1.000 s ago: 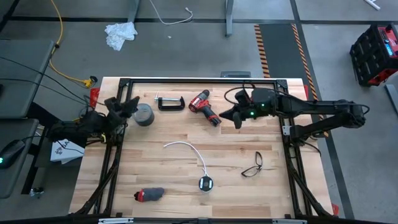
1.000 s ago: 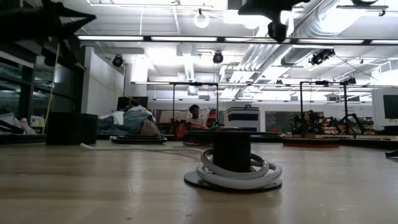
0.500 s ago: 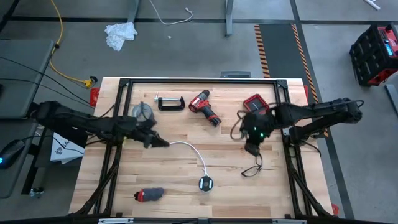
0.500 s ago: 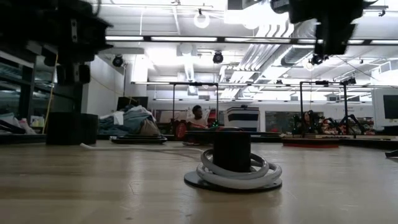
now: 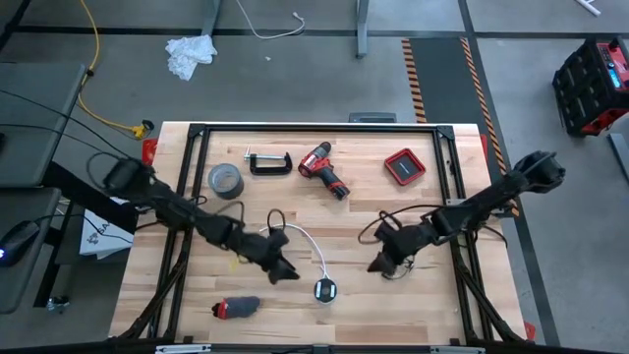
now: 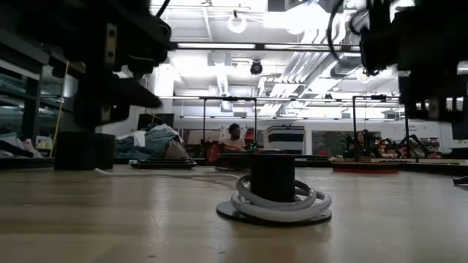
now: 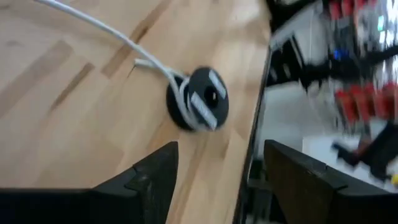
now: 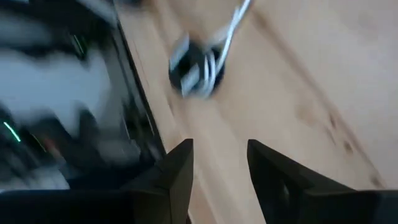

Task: Coil cords
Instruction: Uncoil the white cable wire from the black spool

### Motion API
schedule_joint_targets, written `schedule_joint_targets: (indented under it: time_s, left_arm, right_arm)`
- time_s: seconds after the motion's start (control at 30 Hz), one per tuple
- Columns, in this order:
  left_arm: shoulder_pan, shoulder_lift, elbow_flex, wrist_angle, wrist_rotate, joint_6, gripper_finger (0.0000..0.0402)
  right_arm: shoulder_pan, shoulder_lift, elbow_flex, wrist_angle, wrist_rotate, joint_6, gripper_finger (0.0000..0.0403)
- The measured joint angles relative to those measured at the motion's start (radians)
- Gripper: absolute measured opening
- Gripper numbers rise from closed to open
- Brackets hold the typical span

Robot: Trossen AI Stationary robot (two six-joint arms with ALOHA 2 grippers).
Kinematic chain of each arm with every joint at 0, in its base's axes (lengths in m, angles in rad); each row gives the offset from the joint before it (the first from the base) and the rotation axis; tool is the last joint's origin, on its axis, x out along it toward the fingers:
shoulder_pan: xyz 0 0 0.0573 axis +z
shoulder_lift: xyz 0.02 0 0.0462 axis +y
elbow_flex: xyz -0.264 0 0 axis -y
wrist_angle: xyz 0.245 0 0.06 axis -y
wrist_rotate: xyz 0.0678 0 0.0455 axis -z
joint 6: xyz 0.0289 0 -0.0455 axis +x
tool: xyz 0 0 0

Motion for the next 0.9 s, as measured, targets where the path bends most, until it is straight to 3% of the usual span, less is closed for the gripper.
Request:
schedule_joint_targets:
  time_s: [0.1,0.2,0.33,0.57,0.9]
  left_arm:
    - [-0.042,0.108,0.036,0.049,-0.07,-0.074,0.0232]
    - [-0.06,0.208,0.085,0.056,-0.03,-0.137,0.0232]
    - [-0.062,0.293,0.158,0.084,0.02,-0.164,0.0232]
    - [-0.062,0.312,0.199,0.075,-0.008,-0.116,0.0232]
    - [-0.059,0.312,0.198,0.065,-0.094,-0.12,0.0232]
  right_arm:
    - [0.0,0.043,-0.063,0.081,0.043,0.054,0.0145]
    - [0.007,0.146,-0.057,0.217,0.022,0.067,0.0145]
    - [0.01,0.317,0.052,0.317,-0.026,0.061,0.0145]
    - [-0.009,0.532,0.222,0.29,-0.054,0.063,0.0144]
    - [-0.028,0.648,0.348,0.323,-0.08,0.11,0.0144]
